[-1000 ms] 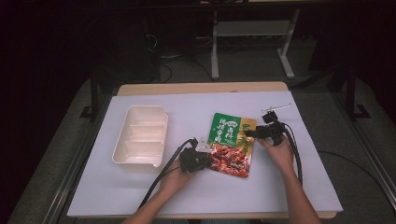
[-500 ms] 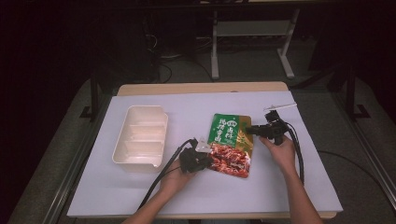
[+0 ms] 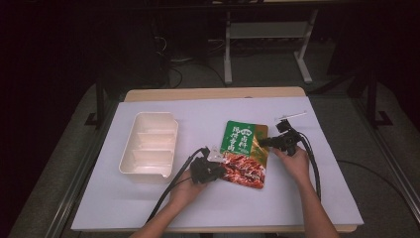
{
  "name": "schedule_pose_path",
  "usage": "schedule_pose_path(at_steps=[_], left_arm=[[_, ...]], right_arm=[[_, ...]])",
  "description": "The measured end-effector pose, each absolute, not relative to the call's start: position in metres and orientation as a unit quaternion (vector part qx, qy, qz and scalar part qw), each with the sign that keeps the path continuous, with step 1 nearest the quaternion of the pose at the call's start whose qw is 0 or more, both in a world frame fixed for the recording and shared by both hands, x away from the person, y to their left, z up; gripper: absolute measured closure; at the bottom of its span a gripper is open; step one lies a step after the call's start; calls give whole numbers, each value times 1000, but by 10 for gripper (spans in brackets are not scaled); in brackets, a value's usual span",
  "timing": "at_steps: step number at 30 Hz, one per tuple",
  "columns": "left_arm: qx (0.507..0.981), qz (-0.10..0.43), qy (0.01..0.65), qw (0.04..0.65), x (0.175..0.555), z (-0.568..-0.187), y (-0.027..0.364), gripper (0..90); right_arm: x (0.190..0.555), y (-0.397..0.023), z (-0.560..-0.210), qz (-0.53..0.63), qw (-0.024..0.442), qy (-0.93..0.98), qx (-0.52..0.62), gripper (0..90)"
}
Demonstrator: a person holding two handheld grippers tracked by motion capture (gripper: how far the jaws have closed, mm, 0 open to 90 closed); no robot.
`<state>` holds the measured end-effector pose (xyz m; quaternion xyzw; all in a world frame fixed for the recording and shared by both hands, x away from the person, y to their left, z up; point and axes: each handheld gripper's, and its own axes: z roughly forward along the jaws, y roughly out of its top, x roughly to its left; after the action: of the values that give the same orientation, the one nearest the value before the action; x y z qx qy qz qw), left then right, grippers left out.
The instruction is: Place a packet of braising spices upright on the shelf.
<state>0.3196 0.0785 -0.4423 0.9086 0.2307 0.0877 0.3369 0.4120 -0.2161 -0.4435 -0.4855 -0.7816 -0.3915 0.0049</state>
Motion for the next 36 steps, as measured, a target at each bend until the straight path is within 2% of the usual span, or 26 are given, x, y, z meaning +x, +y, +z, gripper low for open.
schedule_pose_path(at_steps=[3, 9, 12, 15, 22, 26, 29, 36], left_arm=[[909, 88, 230, 337, 320, -442, 78, 900], [908, 89, 232, 338, 319, -443, 78, 900], [908, 88, 232, 338, 319, -443, 78, 900], [908, 88, 231, 338, 320, -443, 79, 899], [907, 89, 231, 339, 319, -443, 79, 900], [905, 87, 235, 345, 319, -444, 80, 898], [902, 85, 237, 351, 319, -445, 81, 897], [899, 86, 239, 356, 321, -444, 86, 777]], right_arm=[[411, -216, -441, -392, 3, -782, -484, 890], [405, -215, -427, -420, 7, -785, -455, 897], [405, -215, -426, -424, 10, -786, -449, 888], [409, -214, -434, -423, 27, -783, -456, 799], [414, -203, -448, -396, 35, -794, -460, 774], [415, -200, -452, -393, 38, -794, -462, 807], [415, -201, -452, -398, 41, -790, -465, 878], [409, -200, -439, -405, 24, -794, -452, 892]])
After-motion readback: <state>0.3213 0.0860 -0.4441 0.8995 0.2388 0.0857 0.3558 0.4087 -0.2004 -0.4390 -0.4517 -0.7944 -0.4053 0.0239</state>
